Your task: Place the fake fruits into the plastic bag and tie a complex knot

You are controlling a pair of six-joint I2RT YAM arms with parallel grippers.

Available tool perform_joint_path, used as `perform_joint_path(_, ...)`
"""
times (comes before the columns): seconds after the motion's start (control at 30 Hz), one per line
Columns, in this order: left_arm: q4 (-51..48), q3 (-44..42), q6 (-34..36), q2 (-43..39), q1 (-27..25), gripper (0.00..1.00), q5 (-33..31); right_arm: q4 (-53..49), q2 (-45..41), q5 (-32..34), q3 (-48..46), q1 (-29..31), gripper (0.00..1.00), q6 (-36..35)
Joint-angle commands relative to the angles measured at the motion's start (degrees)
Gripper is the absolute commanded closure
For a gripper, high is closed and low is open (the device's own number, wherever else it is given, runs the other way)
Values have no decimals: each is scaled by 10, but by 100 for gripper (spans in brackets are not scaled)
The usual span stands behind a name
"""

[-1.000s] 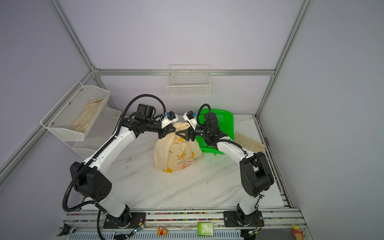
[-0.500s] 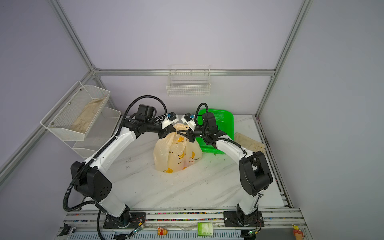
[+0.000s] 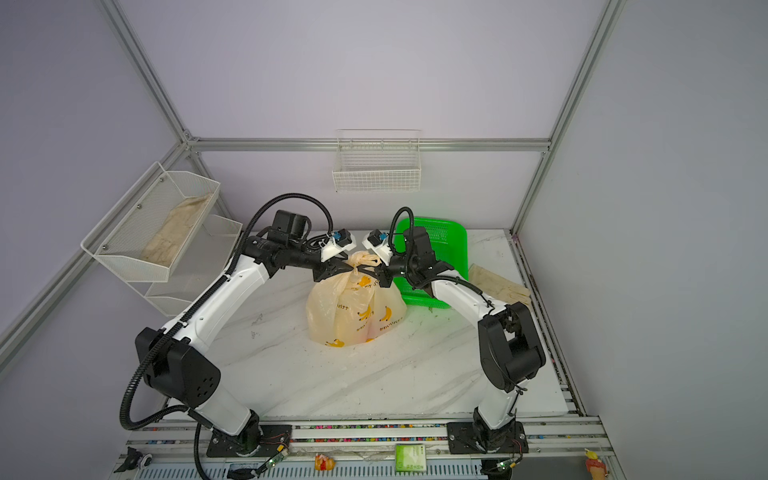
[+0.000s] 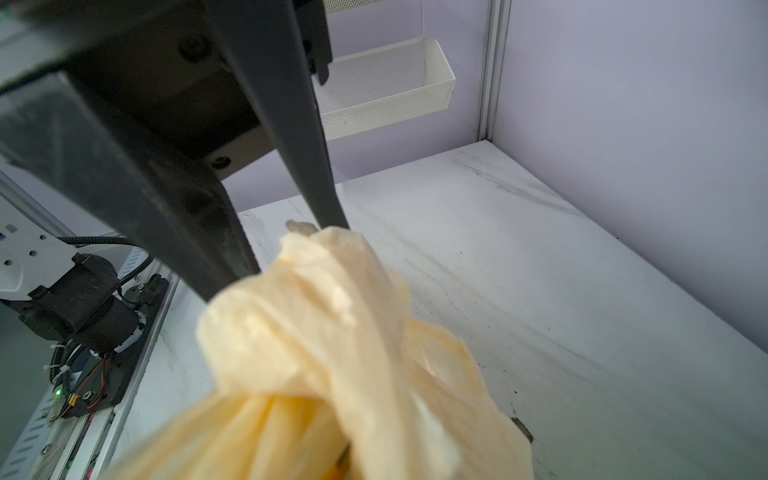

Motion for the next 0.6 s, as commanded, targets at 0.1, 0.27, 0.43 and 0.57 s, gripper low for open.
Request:
perform_joint_path(0.1, -31, 22, 30, 2, 1, 58, -32, -15, -18, -4, 16, -2, 100, -22)
perform_joint_path(0.27, -29, 27, 24, 30, 1, 52, -33, -4, -31, -3, 9, -2, 100, -21)
perform_joint_path(0.43, -29, 27, 17, 44, 2, 62, -24, 7, -36, -2, 6, -2, 100, -14)
perform_joint_path(0.57, -29, 36, -1, 36, 5, 84, -16, 3, -37, 26, 1, -2, 100, -23)
